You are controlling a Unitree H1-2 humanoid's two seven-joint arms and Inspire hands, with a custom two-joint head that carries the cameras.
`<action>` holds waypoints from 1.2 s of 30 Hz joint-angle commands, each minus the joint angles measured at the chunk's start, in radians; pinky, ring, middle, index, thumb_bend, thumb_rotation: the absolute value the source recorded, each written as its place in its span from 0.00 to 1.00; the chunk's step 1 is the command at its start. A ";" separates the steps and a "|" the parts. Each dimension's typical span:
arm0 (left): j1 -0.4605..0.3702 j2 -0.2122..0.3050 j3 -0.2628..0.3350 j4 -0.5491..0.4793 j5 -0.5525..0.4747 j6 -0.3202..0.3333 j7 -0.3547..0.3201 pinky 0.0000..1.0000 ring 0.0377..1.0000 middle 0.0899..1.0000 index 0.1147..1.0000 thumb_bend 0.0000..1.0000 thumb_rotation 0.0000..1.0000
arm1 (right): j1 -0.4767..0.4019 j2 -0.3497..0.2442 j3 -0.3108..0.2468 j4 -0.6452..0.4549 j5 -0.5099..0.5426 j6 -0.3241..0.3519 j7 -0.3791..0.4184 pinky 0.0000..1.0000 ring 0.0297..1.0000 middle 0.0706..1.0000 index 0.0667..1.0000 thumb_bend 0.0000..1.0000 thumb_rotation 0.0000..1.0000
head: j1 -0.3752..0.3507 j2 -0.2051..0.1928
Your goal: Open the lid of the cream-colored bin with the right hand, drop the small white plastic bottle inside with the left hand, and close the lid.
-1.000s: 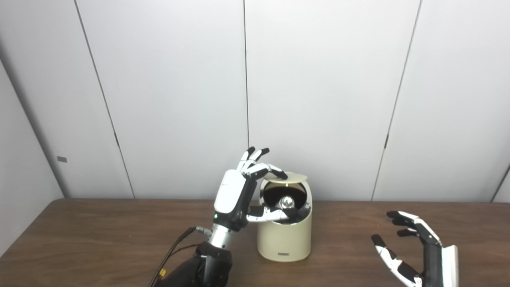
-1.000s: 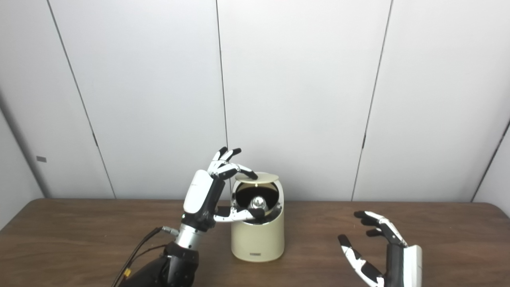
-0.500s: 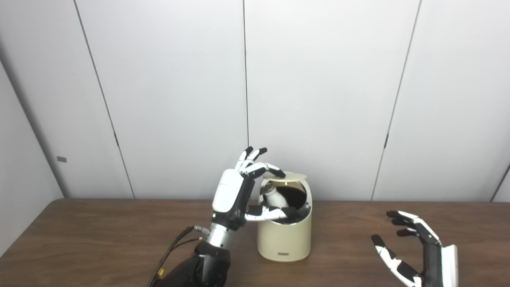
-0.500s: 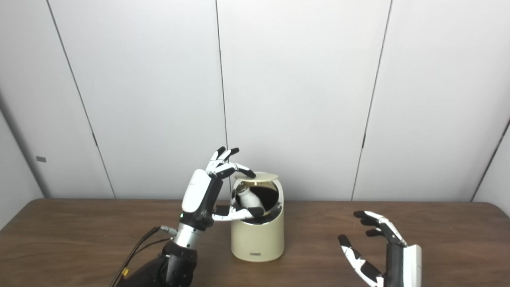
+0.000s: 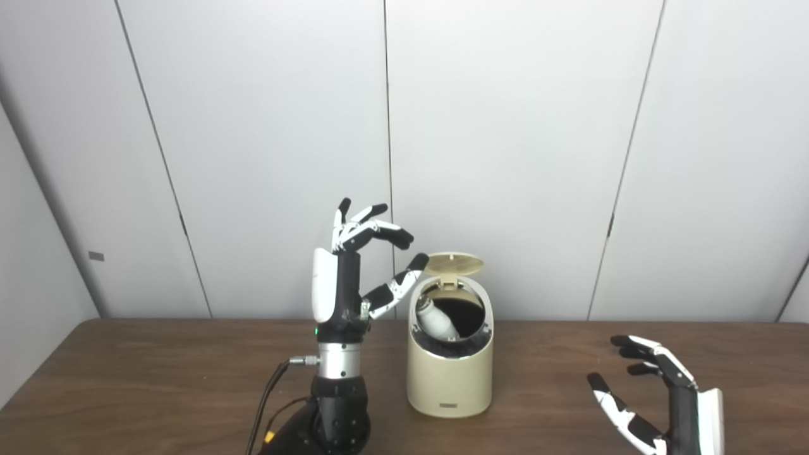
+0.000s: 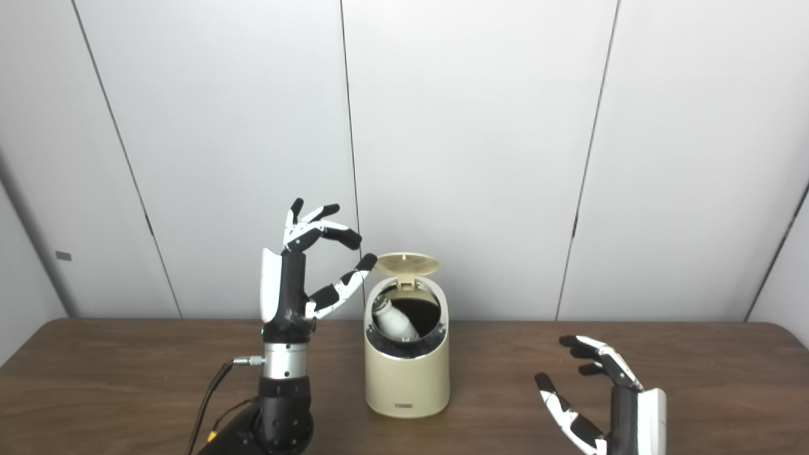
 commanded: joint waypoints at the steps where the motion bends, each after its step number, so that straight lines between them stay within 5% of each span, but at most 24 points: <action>1: -0.021 0.010 0.032 -0.058 0.007 -0.011 -0.016 1.00 0.80 0.44 0.42 0.52 0.00 | 0.049 0.018 0.017 0.079 -0.004 -0.041 -0.007 0.52 0.63 0.65 0.60 0.27 0.15 | 0.001 -0.002; 9: 0.070 0.039 0.108 -0.324 -0.065 -0.011 -0.068 1.00 0.74 0.43 0.45 0.52 0.00 | 0.049 0.022 0.018 0.083 -0.004 -0.046 -0.013 0.53 0.63 0.65 0.61 0.28 0.17 | 0.001 0.003; 10: 0.092 0.049 0.116 -0.354 -0.061 -0.011 -0.075 0.92 0.68 0.43 0.44 0.52 0.00 | 0.048 0.023 0.018 0.081 -0.002 -0.046 -0.012 0.53 0.63 0.65 0.61 0.28 0.17 | 0.001 0.003; 11: 0.106 0.054 0.123 -0.372 -0.060 -0.011 -0.082 0.70 0.60 0.44 0.43 0.52 0.00 | 0.047 0.024 0.018 0.080 -0.001 -0.047 -0.011 0.53 0.63 0.65 0.61 0.28 0.16 | 0.001 0.005; 13: 0.152 0.065 0.136 -0.404 -0.058 -0.011 -0.106 0.54 0.54 0.45 0.42 0.51 0.00 | 0.046 0.022 0.020 0.074 0.006 -0.051 -0.003 0.53 0.63 0.65 0.61 0.28 0.17 | 0.001 0.006; 16: 0.245 0.079 0.151 -0.452 -0.126 -0.011 -0.190 0.43 0.51 0.45 0.43 0.51 0.00 | 0.041 0.010 0.031 0.037 0.018 -0.061 0.031 0.54 0.64 0.65 0.64 0.31 0.34 | -0.001 0.007; 19: 0.339 0.083 0.169 -0.484 -0.213 -0.011 -0.308 0.47 0.56 0.59 0.43 0.48 0.07 | 0.031 -0.017 0.042 -0.044 0.012 -0.025 0.094 0.57 0.67 0.68 0.69 0.37 0.44 | -0.004 0.008; 21: 0.390 0.086 0.186 -0.488 -0.203 -0.010 -0.359 0.53 0.61 0.64 0.63 0.33 0.62 | 0.011 -0.043 0.044 -0.081 -0.004 -0.027 0.122 0.60 0.69 0.71 0.72 0.41 0.52 | -0.005 0.009; 23: 0.432 0.082 0.206 -0.481 -0.194 -0.011 -0.396 0.56 0.64 0.66 0.67 0.33 0.80 | -0.016 -0.072 0.046 -0.101 -0.011 -0.040 0.154 0.62 0.72 0.75 0.75 0.45 0.63 | -0.007 0.009; 26: 0.479 0.065 0.234 -0.467 -0.207 -0.011 -0.444 0.59 0.66 0.67 0.69 0.33 0.83 | -0.058 -0.104 0.046 -0.136 -0.050 -0.014 0.201 0.68 0.78 0.81 0.81 0.57 0.83 | -0.008 0.009; 29: 0.525 0.050 0.259 -0.445 -0.203 -0.011 -0.480 0.60 0.67 0.69 0.70 0.33 0.83 | -0.102 -0.114 0.051 -0.230 -0.086 0.082 0.295 0.76 0.89 0.89 0.87 0.72 0.96 | -0.010 0.011; 34: 0.578 0.013 0.297 -0.409 -0.242 -0.010 -0.557 0.62 0.69 0.70 0.70 0.36 0.84 | -0.201 -0.103 0.078 -0.416 -0.123 0.280 0.493 0.64 0.94 0.98 0.86 0.82 0.98 | -0.015 0.016; 36: 0.590 -0.003 0.310 -0.392 -0.255 -0.010 -0.588 0.63 0.71 0.72 0.72 0.35 0.87 | -0.245 -0.108 0.097 -0.455 -0.191 0.342 0.556 0.67 0.98 1.00 0.85 0.84 0.99 | -0.018 0.017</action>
